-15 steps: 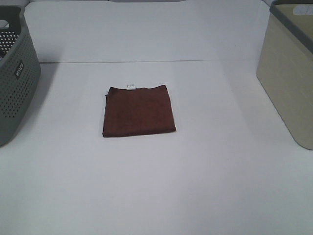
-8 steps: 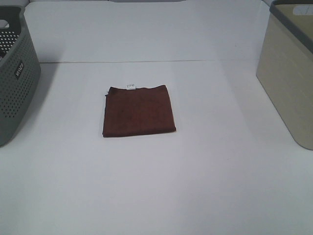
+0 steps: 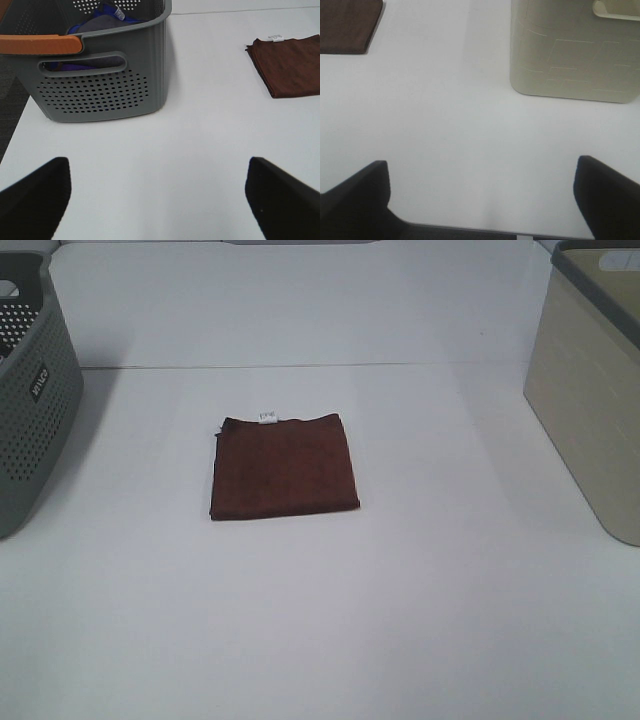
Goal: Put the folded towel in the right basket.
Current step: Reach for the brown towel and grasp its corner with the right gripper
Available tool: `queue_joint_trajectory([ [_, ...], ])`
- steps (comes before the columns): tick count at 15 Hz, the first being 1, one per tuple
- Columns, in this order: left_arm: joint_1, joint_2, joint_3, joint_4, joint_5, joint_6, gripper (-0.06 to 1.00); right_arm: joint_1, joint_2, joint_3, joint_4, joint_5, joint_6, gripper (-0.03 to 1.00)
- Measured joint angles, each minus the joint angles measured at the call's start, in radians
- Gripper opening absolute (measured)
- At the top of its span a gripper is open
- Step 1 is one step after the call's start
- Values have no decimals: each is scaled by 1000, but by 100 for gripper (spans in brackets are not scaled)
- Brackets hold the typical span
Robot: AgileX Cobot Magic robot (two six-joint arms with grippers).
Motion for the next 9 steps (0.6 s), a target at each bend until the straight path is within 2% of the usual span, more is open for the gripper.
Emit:
queue_joint_trajectory([
  [9, 0, 0, 0, 0, 0, 0, 88, 0, 0, 0, 0, 0, 0, 96],
])
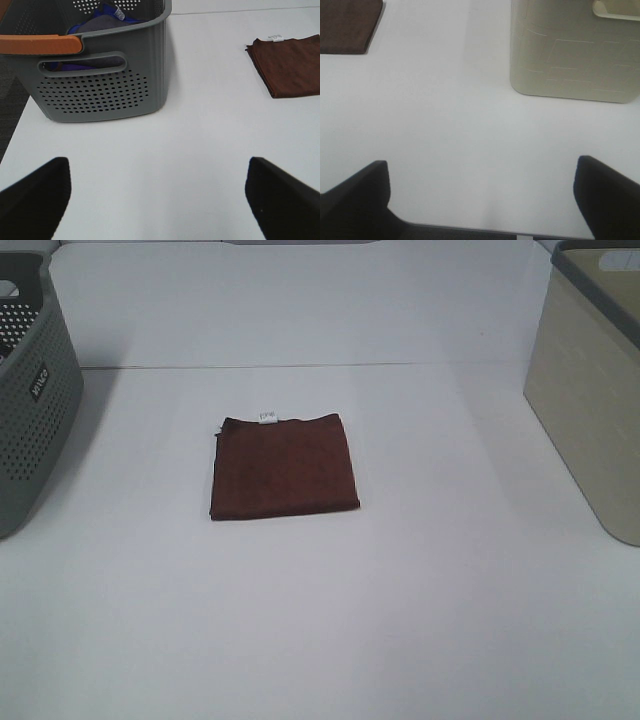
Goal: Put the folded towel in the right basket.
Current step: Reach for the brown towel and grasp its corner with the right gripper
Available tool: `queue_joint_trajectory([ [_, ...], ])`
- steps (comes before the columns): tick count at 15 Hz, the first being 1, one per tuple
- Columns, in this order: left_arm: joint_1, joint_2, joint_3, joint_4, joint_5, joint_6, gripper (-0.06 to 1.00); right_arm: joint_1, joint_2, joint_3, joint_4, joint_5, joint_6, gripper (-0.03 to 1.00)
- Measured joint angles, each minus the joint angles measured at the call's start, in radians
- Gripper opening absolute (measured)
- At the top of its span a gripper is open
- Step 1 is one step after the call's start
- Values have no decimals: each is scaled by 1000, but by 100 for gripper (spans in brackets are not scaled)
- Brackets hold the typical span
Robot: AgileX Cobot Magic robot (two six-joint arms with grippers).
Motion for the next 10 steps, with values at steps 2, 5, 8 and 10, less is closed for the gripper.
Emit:
queue_joint_trajectory([
  [2, 0, 0, 0, 0, 0, 0, 88, 0, 0, 0, 0, 0, 0, 96],
  [5, 0, 0, 0, 0, 0, 0, 88, 0, 0, 0, 0, 0, 0, 96],
  [8, 0, 0, 0, 0, 0, 0, 88, 0, 0, 0, 0, 0, 0, 96],
  [10, 0, 0, 0, 0, 0, 0, 88, 0, -1, 0, 0, 0, 0, 96],
])
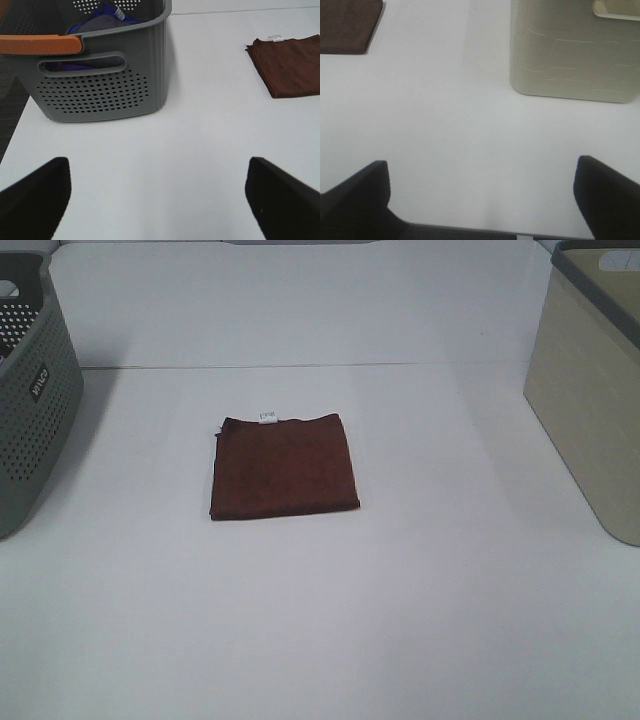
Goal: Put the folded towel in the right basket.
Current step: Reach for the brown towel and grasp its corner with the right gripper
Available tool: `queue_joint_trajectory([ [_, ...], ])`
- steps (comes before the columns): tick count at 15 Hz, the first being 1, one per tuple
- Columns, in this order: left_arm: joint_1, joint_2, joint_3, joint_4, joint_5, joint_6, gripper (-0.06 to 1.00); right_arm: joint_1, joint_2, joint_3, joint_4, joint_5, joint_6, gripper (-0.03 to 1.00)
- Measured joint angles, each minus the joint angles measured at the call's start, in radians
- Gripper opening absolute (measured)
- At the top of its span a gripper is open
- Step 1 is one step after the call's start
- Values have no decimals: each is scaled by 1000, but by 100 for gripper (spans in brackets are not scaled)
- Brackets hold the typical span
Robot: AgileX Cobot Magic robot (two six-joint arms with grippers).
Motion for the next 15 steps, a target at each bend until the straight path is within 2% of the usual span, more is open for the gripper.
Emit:
queue_joint_trajectory([
  [2, 0, 0, 0, 0, 0, 0, 88, 0, 0, -5, 0, -24, 18, 95],
  [5, 0, 0, 0, 0, 0, 0, 88, 0, 73, -50, 0, -116, 34, 94],
  [7, 0, 0, 0, 0, 0, 0, 88, 0, 214, -101, 15, -157, 33, 93],
  [10, 0, 0, 0, 0, 0, 0, 88, 0, 457, -198, 104, -165, -31, 92],
  [15, 0, 0, 0, 0, 0, 0, 88, 0, 895, -361, 251, -131, -130, 85],
])
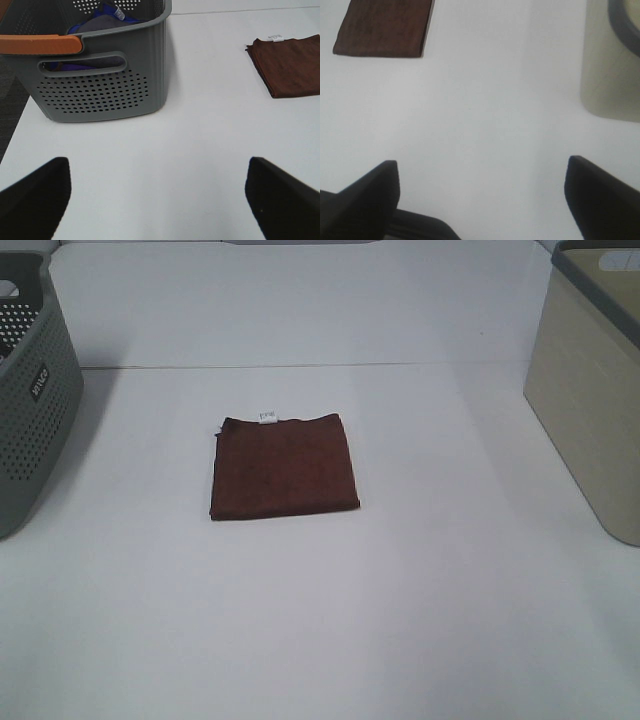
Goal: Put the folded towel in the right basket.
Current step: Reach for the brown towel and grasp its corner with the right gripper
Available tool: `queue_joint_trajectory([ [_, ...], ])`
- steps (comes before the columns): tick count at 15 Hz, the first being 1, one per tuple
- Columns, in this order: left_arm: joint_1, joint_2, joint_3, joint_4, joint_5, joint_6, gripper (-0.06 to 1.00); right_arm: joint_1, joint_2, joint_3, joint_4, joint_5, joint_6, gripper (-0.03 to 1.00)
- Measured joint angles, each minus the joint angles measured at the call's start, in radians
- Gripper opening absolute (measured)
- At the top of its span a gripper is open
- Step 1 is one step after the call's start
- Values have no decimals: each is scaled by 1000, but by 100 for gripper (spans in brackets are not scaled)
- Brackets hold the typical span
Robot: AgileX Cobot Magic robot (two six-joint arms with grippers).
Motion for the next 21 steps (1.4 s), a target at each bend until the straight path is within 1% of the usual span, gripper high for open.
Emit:
queue_joint_trajectory([
  [1, 0, 0, 0, 0, 0, 0, 88, 0, 85, -27, 22, 9, -14, 82],
  [3, 0, 0, 0, 0, 0, 0, 88, 0, 186, -54, 59, 19, -42, 79],
  [5, 0, 0, 0, 0, 0, 0, 88, 3, 317, -89, 113, 24, -59, 77],
  [6, 0, 0, 0, 0, 0, 0, 88, 16, 370, -106, 118, 22, -63, 77],
  [9, 0, 0, 0, 0, 0, 0, 88, 108, 543, -174, 123, -22, -63, 76],
  [12, 0, 0, 0, 0, 0, 0, 88, 183, 723, -275, 169, -74, -63, 76],
  [14, 0, 0, 0, 0, 0, 0, 88, 213, 863, -386, 200, -78, -63, 76],
  [15, 0, 0, 0, 0, 0, 0, 88, 218, 926, -443, 232, -68, -63, 76],
  [16, 0, 0, 0, 0, 0, 0, 88, 220, 991, -505, 259, -47, -65, 76],
  [19, 0, 0, 0, 0, 0, 0, 88, 221, 1179, -702, 292, 41, -73, 76],
  [20, 0, 0, 0, 0, 0, 0, 88, 221, 1278, -808, 325, 78, -73, 76],
  [21, 0, 0, 0, 0, 0, 0, 88, 221, 1317, -849, 341, 79, -73, 76],
])
